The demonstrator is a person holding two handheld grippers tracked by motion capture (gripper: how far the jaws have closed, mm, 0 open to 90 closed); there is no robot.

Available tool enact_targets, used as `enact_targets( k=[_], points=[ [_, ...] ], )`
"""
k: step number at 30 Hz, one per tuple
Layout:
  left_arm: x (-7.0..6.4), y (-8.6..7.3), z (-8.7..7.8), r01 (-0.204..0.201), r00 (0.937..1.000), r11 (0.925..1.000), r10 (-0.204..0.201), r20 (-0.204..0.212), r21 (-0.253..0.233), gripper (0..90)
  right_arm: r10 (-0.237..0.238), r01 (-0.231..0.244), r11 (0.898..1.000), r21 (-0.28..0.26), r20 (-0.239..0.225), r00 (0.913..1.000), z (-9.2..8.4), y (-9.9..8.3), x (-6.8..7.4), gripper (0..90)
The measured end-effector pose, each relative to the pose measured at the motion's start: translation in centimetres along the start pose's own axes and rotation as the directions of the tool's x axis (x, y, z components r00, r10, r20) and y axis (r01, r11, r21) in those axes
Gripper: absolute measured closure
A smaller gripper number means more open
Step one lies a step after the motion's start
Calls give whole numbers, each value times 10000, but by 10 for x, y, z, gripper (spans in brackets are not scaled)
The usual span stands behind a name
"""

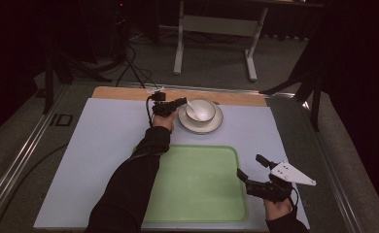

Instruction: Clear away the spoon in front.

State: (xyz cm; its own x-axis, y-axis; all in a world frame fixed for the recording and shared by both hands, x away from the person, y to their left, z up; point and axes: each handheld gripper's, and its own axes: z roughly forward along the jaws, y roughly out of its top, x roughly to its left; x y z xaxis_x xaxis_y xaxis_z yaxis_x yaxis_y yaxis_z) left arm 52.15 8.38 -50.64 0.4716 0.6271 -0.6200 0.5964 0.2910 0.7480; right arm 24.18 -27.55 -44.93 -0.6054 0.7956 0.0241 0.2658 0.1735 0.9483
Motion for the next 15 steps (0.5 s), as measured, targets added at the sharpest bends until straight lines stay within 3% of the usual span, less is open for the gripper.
enact_targets(
  k=[6,8,9,15],
  points=[
    [-16,2,-1,-196,9976,9998,198,670,-28,845,-25,25,10000,3,-2,10000,0,0,1,143],
    [-19,3,-1,-282,9972,9996,278,699,40,854,-22,22,10000,5,-14,10000,0,0,1,142],
    [-25,2,-1,-539,9964,9985,530,658,112,854,-22,22,10000,3,-22,10000,0,0,1,142],
    [-35,3,0,-854,9942,9962,841,676,162,861,81,-81,10000,-10,-20,10000,0,0,-1,142]
  ],
)
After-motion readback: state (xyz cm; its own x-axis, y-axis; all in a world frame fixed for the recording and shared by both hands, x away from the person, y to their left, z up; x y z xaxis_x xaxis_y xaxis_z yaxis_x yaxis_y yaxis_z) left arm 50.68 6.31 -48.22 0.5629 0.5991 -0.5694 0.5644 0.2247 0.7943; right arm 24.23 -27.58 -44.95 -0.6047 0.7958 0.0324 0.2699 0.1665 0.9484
